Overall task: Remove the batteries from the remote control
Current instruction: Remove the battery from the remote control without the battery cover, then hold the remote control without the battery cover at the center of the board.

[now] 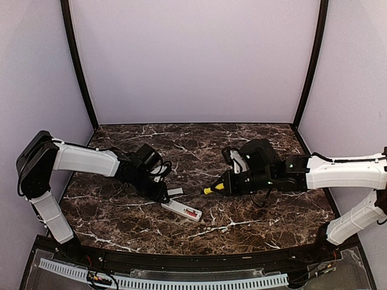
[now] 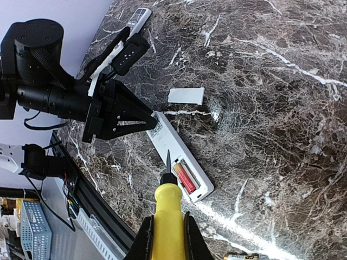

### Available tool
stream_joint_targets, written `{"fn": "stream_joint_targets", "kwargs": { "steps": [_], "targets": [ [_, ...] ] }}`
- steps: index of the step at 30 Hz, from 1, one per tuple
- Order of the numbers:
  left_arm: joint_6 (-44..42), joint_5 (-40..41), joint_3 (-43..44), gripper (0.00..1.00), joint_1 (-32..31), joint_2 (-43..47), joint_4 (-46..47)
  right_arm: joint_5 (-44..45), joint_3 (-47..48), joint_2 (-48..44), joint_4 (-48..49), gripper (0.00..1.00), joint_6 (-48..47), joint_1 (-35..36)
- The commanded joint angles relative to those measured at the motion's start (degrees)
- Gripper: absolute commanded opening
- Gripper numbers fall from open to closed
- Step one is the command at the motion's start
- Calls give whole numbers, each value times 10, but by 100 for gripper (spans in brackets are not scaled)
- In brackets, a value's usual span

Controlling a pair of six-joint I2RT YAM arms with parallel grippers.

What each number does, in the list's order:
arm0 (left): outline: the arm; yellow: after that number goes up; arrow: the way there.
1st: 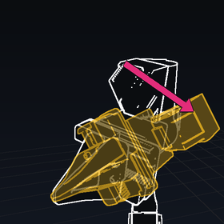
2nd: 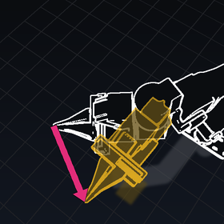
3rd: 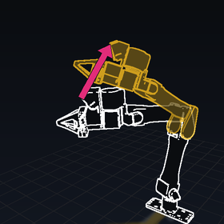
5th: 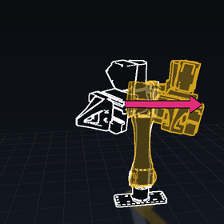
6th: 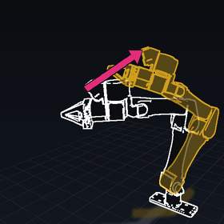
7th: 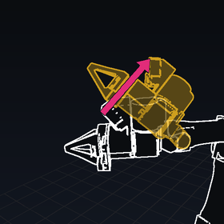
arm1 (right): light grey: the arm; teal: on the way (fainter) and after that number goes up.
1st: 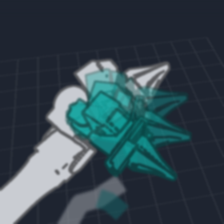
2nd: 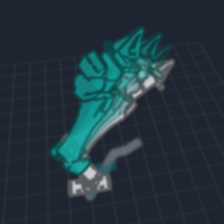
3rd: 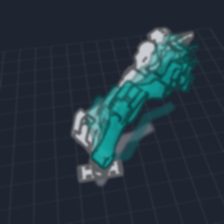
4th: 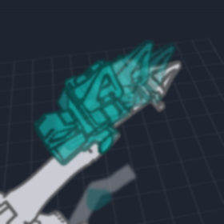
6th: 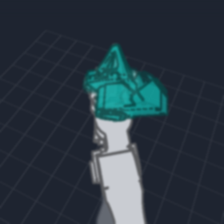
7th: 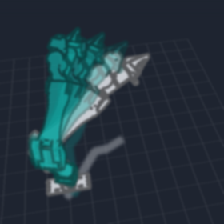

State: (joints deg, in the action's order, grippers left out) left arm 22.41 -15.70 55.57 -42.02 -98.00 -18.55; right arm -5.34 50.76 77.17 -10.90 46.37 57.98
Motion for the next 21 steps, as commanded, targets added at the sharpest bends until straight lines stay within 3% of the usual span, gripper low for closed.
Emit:
{"fn": "stream_joint_targets", "kwargs": {
  "steps": [1,9,14,21],
  "targets": [
    [-16,-13,27,26,-15,-17,8,-1,3,-21,-17,0,-74,1],
    [-13,25,95,33,-16,-17,16,-2,-3,-29,-31,0,-92,-6],
    [9,38,95,40,-14,21,-6,-25,-8,-28,-27,0,-113,-8],
    [106,-2,25,66,-14,62,-4,-55,-6,-11,-21,0,-143,0]
  ]
}}
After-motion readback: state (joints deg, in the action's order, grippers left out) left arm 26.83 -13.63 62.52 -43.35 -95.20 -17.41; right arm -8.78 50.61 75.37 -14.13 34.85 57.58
